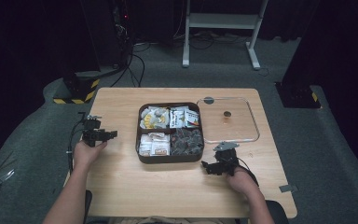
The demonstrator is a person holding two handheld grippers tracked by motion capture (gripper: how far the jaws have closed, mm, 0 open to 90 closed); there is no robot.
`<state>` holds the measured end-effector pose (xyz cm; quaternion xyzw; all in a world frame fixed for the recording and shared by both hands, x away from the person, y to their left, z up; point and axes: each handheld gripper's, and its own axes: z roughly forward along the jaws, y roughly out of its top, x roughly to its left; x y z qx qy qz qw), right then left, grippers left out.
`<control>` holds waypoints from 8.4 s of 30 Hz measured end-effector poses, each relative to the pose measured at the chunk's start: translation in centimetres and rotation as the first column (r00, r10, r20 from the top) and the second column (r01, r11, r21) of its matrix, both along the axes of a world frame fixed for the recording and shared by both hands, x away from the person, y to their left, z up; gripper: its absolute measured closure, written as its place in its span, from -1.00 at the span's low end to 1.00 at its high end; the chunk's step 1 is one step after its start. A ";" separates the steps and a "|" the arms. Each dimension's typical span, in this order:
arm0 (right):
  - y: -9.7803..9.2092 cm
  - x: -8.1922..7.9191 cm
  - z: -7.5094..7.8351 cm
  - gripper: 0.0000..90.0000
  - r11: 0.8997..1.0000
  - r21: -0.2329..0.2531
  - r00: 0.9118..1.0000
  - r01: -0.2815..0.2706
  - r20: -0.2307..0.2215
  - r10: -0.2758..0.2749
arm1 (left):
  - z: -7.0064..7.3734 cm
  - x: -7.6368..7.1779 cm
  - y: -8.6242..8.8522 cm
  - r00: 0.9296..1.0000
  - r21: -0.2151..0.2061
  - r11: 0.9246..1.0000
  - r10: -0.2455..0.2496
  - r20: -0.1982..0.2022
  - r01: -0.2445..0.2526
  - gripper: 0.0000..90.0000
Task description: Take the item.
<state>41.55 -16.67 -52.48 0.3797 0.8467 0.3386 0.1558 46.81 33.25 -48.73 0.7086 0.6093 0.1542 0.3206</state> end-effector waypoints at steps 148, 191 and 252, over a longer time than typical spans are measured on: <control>0.0 0.0 0.0 -0.82 1.000 -0.002 1.000 0.007 0.002 -0.007 | 3.8 0.7 -11.7 0.867 0.000 0.870 -0.492 0.087 0.493 0.95; 0.0 0.0 0.0 -0.82 1.000 0.000 1.000 0.005 0.003 -0.005 | 6.1 -0.1 -4.7 0.922 -0.048 0.924 -0.372 0.107 0.378 0.96; 0.0 0.0 0.0 -0.82 1.000 0.001 1.000 0.005 0.004 -0.005 | -0.3 2.9 -1.5 0.972 -0.073 0.972 -0.229 -0.059 0.225 0.62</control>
